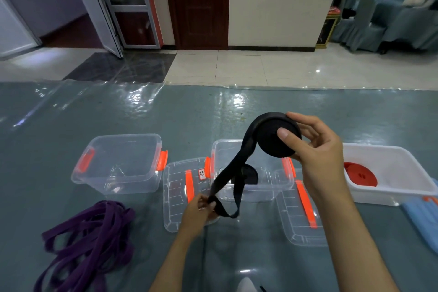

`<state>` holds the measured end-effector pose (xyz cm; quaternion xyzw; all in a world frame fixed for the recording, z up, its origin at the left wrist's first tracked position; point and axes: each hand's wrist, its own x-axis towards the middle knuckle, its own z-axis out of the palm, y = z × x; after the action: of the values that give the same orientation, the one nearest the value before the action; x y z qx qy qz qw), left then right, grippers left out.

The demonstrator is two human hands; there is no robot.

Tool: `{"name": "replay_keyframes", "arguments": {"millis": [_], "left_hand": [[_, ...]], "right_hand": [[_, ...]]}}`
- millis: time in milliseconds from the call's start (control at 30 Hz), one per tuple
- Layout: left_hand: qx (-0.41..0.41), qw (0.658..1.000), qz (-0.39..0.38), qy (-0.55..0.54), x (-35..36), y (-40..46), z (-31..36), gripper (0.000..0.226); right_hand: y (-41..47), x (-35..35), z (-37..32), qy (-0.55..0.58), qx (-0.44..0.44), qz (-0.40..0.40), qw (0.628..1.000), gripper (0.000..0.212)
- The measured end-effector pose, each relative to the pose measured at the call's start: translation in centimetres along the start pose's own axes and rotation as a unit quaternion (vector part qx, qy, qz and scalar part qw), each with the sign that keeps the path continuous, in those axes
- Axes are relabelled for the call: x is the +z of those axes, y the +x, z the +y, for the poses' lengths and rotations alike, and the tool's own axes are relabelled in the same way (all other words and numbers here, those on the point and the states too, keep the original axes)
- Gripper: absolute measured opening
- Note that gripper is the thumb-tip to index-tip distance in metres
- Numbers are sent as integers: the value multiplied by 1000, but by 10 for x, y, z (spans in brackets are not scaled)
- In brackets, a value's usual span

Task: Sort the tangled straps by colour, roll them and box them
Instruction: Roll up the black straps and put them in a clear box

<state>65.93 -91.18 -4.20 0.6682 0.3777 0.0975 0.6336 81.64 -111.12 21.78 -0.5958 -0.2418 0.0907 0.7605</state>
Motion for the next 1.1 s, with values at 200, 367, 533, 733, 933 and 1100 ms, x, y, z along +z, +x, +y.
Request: {"name": "replay_keyframes", "arguments": {"millis": [200, 367, 533, 733, 933, 1100], "left_hand": [[2, 994, 98, 41, -10, 1, -5, 13], [8, 994, 71, 77, -9, -1, -5, 26], [-24, 998, -38, -41, -13, -10, -3, 25], [4, 990, -142, 11, -13, -16, -19, 25], [-2, 984, -175, 41, -2, -18, -14, 46], [18, 971, -221, 91, 14, -12, -5, 87]], "right_hand": [[-2, -5, 0, -7, -4, 12, 1000, 34], [-2, -5, 3, -11, 5, 6, 1000, 33], [-3, -6, 1, -17, 10, 8, 1000, 35], [-3, -8, -1, 5, 13, 14, 1000, 37], [-4, -8, 1, -14, 17, -3, 1000, 33], [-6, -4, -5, -15, 14, -21, 1000, 40]]}}
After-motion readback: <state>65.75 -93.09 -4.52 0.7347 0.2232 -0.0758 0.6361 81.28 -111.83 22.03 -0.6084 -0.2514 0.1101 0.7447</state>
